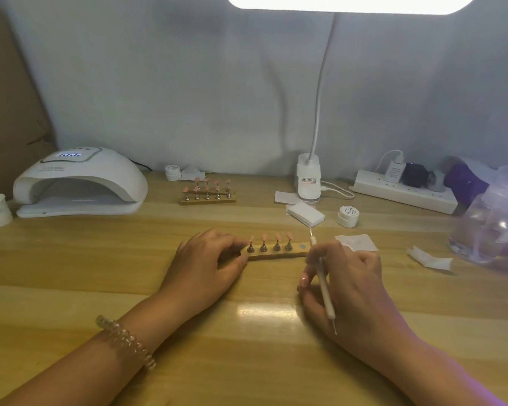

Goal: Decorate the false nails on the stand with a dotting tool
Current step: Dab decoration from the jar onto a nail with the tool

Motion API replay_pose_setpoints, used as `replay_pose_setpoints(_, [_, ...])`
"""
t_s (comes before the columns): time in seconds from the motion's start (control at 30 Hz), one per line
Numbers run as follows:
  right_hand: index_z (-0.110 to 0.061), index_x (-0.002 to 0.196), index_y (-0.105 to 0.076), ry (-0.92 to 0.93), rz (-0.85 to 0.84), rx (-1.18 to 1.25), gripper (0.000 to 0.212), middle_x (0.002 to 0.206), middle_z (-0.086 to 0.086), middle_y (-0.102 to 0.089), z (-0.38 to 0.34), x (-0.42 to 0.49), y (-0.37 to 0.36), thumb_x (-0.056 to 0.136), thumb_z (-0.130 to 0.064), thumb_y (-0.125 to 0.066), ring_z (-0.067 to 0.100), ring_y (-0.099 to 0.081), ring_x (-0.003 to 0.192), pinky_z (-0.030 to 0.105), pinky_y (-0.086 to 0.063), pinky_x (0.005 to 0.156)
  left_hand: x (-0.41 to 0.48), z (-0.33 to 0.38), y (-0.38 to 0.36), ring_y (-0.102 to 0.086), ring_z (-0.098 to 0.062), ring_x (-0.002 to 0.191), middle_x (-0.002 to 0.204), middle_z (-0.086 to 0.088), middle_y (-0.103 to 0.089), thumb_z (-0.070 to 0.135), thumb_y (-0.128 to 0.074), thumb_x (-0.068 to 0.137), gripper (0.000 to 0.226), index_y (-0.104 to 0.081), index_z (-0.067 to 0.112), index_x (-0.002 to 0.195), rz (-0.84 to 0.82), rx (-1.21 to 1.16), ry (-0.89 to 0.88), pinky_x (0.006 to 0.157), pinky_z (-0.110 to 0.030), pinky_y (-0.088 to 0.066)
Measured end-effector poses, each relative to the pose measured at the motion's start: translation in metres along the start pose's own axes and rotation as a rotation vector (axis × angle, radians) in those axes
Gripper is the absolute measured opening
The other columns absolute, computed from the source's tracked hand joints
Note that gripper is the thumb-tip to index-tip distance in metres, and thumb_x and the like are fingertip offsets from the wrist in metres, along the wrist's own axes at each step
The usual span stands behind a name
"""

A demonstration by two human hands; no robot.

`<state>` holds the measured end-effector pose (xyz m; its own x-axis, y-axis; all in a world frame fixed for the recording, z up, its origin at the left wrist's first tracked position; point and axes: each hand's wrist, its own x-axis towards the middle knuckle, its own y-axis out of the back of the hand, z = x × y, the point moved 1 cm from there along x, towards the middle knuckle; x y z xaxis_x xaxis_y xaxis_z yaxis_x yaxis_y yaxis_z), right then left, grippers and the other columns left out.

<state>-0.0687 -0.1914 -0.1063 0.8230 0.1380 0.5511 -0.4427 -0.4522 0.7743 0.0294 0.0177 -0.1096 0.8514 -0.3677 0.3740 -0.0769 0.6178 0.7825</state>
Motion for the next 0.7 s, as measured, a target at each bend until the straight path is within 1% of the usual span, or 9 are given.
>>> replay_pose_setpoints(0.07, [-0.033, 0.105, -0.035, -0.005, -0.029, 0.025, 0.042, 0.084, -0.018, -0.061, 0.001, 0.000, 0.000, 0.082, -0.020, -0.068, 0.010, -0.060, 0.088, 0.042, -0.035, 0.087, 0.000, 0.001, 0.000, -0.054, -0.005, 0.090, 0.096, 0.016, -0.060, 0.030, -0.067, 0.091, 0.028, -0.068, 0.037, 0.118, 0.004, 0.013, -0.010, 0.081, -0.028, -0.041])
replay_pose_setpoints(0.17, [-0.034, 0.105, -0.035, -0.005, -0.036, 0.036, 0.046, 0.087, -0.020, -0.062, 0.002, 0.000, 0.001, 0.083, -0.020, -0.072, 0.009, -0.060, 0.090, 0.044, -0.037, 0.087, -0.001, 0.001, 0.000, -0.055, -0.008, 0.094, 0.100, 0.013, -0.062, 0.029, -0.064, 0.094, 0.032, -0.065, 0.039, 0.124, -0.003, 0.039, -0.014, 0.085, -0.030, -0.043])
replay_pose_setpoints(0.33, [-0.034, 0.106, -0.037, 0.007, -0.044, 0.035, 0.047, 0.089, -0.023, -0.060, 0.001, 0.000, -0.001, 0.083, -0.016, -0.073, 0.005, -0.058, 0.091, 0.044, -0.038, 0.088, 0.001, 0.000, 0.003, -0.055, -0.009, 0.099, 0.107, 0.012, -0.063, 0.029, -0.060, 0.096, 0.031, -0.064, 0.037, 0.126, -0.002, 0.090, 0.019, 0.089, -0.033, -0.044])
replay_pose_setpoints(0.43, [-0.029, 0.105, -0.043, 0.002, -0.055, 0.040, 0.041, 0.089, -0.024, -0.060, 0.001, 0.000, -0.001, 0.083, -0.014, -0.073, 0.005, -0.058, 0.092, 0.044, -0.038, 0.088, 0.002, 0.000, 0.004, -0.055, -0.011, 0.102, 0.111, 0.010, -0.062, 0.028, -0.058, 0.097, 0.034, -0.061, 0.033, 0.130, -0.006, 0.078, 0.054, 0.092, -0.035, -0.044])
replay_pose_setpoints(0.5, [-0.027, 0.105, -0.046, 0.002, -0.055, 0.041, 0.038, 0.089, -0.025, -0.059, 0.001, 0.000, 0.000, 0.083, -0.013, -0.073, 0.005, -0.057, 0.092, 0.044, -0.038, 0.088, 0.000, 0.003, 0.005, -0.052, -0.011, 0.100, 0.112, 0.010, -0.057, 0.028, -0.059, 0.096, 0.037, -0.055, 0.026, 0.133, 0.037, 0.094, 0.048, 0.089, -0.031, -0.042])
replay_pose_setpoints(0.57, [-0.026, 0.104, -0.046, 0.004, -0.052, 0.043, 0.037, 0.088, -0.025, -0.059, 0.000, 0.000, 0.000, 0.083, -0.013, -0.073, 0.005, -0.057, 0.090, 0.044, -0.037, 0.088, -0.005, 0.014, 0.007, -0.047, -0.008, 0.090, 0.106, 0.011, -0.052, 0.028, -0.063, 0.091, 0.031, -0.054, 0.025, 0.121, 0.111, 0.129, -0.034, 0.078, -0.025, -0.037])
replay_pose_setpoints(0.6, [-0.025, 0.104, -0.047, 0.005, -0.049, 0.043, 0.036, 0.088, -0.026, -0.058, 0.000, 0.000, 0.000, 0.082, -0.012, -0.074, 0.005, -0.056, 0.089, 0.044, -0.038, 0.087, -0.007, 0.023, 0.007, -0.045, -0.006, 0.086, 0.102, 0.013, -0.050, 0.030, -0.065, 0.089, 0.026, -0.054, 0.027, 0.113, 0.108, 0.133, -0.088, 0.074, -0.023, -0.034])
replay_pose_setpoints(0.63, [-0.023, 0.103, -0.049, 0.006, -0.046, 0.043, 0.035, 0.087, -0.025, -0.058, 0.000, 0.000, 0.000, 0.082, -0.012, -0.074, 0.005, -0.056, 0.089, 0.044, -0.038, 0.087, -0.011, 0.032, 0.005, -0.043, -0.004, 0.084, 0.100, 0.015, -0.050, 0.032, -0.065, 0.088, 0.022, -0.054, 0.029, 0.107, 0.066, 0.126, -0.138, 0.072, -0.022, -0.033])
replay_pose_setpoints(0.7, [-0.022, 0.103, -0.050, 0.007, -0.044, 0.042, 0.034, 0.088, -0.023, -0.060, 0.001, 0.000, 0.000, 0.081, -0.013, -0.075, 0.009, -0.058, 0.089, 0.045, -0.039, 0.085, -0.018, 0.045, -0.005, -0.043, -0.002, 0.085, 0.098, 0.018, -0.052, 0.036, -0.064, 0.088, 0.017, -0.057, 0.032, 0.103, -0.067, 0.070, -0.197, 0.075, -0.023, -0.034])
